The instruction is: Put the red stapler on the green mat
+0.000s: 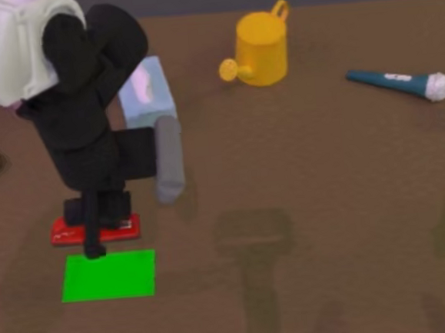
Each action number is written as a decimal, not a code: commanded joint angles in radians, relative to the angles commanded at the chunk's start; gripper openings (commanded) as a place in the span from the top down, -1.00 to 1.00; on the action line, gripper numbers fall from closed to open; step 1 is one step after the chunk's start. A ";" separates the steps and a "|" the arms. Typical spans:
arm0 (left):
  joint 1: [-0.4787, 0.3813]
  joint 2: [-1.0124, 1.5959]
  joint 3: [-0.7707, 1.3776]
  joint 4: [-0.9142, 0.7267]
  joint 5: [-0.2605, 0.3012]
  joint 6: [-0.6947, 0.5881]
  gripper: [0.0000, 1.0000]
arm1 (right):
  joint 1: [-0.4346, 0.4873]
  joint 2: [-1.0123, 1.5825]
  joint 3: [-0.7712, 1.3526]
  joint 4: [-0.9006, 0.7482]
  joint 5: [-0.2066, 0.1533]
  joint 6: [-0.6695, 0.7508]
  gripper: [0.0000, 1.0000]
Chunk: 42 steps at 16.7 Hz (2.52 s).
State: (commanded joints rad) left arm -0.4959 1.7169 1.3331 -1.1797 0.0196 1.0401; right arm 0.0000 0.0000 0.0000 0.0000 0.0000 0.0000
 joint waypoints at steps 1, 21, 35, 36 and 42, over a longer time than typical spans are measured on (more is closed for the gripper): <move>0.002 -0.011 -0.008 0.005 0.000 0.025 1.00 | 0.000 0.000 0.000 0.000 0.000 0.000 -1.00; 0.040 0.094 -0.297 0.404 0.002 0.081 1.00 | 0.000 0.000 0.000 0.000 0.000 0.000 -1.00; 0.040 0.094 -0.297 0.404 0.002 0.081 -0.81 | 0.000 0.000 0.000 0.000 0.000 0.000 -1.00; 0.040 0.094 -0.297 0.404 0.002 0.081 -0.96 | 0.000 0.000 0.000 0.000 0.000 0.000 -1.00; 0.040 0.094 -0.297 0.404 0.002 0.081 -1.00 | 0.000 0.000 0.000 0.000 0.000 0.000 -1.00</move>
